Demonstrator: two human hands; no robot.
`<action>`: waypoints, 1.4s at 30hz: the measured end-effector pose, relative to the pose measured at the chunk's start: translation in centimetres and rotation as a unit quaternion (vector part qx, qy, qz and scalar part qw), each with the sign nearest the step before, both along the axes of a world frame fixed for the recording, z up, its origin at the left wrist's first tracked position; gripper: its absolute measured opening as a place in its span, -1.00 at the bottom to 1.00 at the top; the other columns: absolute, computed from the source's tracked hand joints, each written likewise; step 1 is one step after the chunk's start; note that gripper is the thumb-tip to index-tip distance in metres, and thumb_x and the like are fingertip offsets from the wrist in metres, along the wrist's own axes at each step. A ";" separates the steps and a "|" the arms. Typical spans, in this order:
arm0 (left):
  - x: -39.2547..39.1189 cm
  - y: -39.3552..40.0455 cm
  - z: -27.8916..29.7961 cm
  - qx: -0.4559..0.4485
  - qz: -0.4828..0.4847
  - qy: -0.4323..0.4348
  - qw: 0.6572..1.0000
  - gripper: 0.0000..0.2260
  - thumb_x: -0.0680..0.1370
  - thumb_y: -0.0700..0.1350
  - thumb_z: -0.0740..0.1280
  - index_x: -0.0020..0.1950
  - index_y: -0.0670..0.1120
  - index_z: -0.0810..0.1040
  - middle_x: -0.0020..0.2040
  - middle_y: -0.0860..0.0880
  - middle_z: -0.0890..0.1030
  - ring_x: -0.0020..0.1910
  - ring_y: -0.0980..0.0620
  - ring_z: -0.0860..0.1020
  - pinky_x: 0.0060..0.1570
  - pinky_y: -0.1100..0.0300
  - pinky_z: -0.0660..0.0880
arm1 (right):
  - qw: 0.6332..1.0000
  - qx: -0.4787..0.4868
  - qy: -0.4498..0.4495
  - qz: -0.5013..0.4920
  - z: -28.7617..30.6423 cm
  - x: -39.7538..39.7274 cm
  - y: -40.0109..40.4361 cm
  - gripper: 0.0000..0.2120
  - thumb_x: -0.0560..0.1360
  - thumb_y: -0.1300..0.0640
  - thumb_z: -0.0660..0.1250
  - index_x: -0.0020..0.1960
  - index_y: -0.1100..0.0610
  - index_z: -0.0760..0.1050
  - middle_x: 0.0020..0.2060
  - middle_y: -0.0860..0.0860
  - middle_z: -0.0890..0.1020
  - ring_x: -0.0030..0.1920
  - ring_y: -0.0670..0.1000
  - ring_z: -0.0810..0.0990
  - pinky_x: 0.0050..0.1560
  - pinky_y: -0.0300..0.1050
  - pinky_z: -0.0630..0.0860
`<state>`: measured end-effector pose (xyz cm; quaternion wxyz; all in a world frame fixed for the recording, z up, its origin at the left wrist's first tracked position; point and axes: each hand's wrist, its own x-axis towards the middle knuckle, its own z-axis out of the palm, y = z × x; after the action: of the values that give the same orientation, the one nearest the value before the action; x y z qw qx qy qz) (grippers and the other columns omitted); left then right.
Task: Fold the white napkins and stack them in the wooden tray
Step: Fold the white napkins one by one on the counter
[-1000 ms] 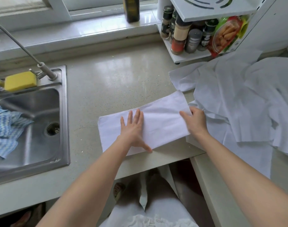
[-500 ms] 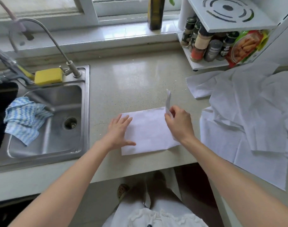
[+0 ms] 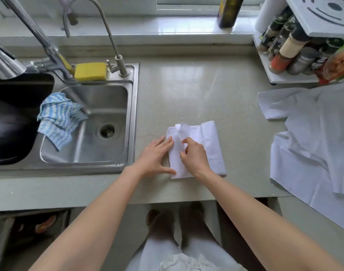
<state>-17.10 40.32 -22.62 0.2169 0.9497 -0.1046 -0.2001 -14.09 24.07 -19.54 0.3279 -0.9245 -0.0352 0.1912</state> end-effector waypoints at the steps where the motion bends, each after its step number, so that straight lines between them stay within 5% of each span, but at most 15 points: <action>1: 0.1 0.3 0.1 0.006 -0.009 -0.004 1.000 -0.01 0.38 0.28 0.42 0.58 -0.01 -0.10 0.57 0.11 -0.13 0.55 0.11 -0.16 0.50 0.16 -0.20 | 1.000 -0.008 -0.003 0.007 -0.1 -0.1 0.2 -0.68 0.51 0.27 0.24 0.26 0.18 0.44 -0.09 0.15 0.62 -0.09 0.13 0.58 -0.09 -0.05 0.51; 18: -0.2 0.3 -0.1 0.021 0.030 0.009 0.999 0.16 0.30 0.34 0.43 0.54 0.02 -0.35 0.58 0.01 -0.14 0.53 0.02 -0.29 0.51 0.03 -0.28 | 0.997 -0.021 -0.027 0.074 -0.9 -0.3 2.2 -0.67 0.47 0.36 0.19 0.22 0.28 0.48 -0.16 0.15 0.60 -0.10 0.14 0.56 0.00 0.03 0.49; 25: 0.0 0.4 -0.1 0.038 0.008 0.003 0.999 0.09 0.33 0.34 0.41 0.56 0.06 -0.26 0.59 -0.01 -0.07 0.54 -0.03 -0.26 0.49 0.03 -0.30 | 0.992 0.003 -0.041 0.116 -1.5 -0.7 2.1 -0.57 0.57 0.27 0.15 0.41 0.06 0.38 -0.11 0.15 0.59 -0.06 0.11 0.54 0.00 -0.03 0.46; 30: 0.3 0.4 0.5 0.064 0.013 -0.007 0.998 0.12 0.28 0.37 0.42 0.57 0.04 -0.21 0.58 0.03 0.01 0.55 0.00 -0.15 0.50 0.05 -0.20 | 0.994 -0.001 -0.048 0.099 -1.8 -0.6 1.2 -0.77 0.56 0.23 0.22 0.18 0.25 0.51 -0.17 0.14 0.57 -0.13 0.12 0.54 -0.02 0.02 0.47; 36: 1.0 1.0 1.5 0.082 -0.005 0.026 0.996 -0.17 0.51 0.12 0.31 0.58 0.04 -0.18 0.58 0.05 -0.01 0.55 0.00 -0.10 0.49 0.02 -0.09 | 0.992 0.043 -0.033 0.111 -1.6 -0.9 -0.8 -0.70 0.59 0.10 0.22 0.27 0.15 0.52 0.01 0.05 0.58 0.00 0.01 0.55 0.09 -0.08 0.48; 39: 1.4 0.8 1.8 0.069 0.021 0.031 0.997 -0.38 0.62 0.01 0.12 0.58 0.02 -0.15 0.58 0.05 0.01 0.55 0.02 -0.06 0.49 0.04 -0.07 | 0.954 -0.092 -0.132 0.254 -2.3 -1.3 -3.3 -0.63 0.56 0.01 0.26 0.36 0.01 0.44 0.25 0.02 0.45 0.28 0.05 0.40 0.32 -0.08 0.27; 42: 1.2 -0.2 1.5 0.085 0.041 0.011 0.995 -0.45 0.66 0.08 -0.01 0.58 -0.01 -0.14 0.58 0.02 0.01 0.55 -0.01 -0.05 0.50 0.03 -0.08 | 0.936 -0.158 -0.121 0.292 -3.1 -1.9 -5.1 -0.50 0.59 -0.11 0.15 0.51 -0.11 0.18 0.53 0.00 0.13 0.53 0.01 0.03 0.51 -0.03 -0.20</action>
<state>-15.87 40.09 -21.16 0.1448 0.9660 -0.0456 -0.2093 -16.01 18.97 -22.62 0.1006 -0.9296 -0.3120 0.1682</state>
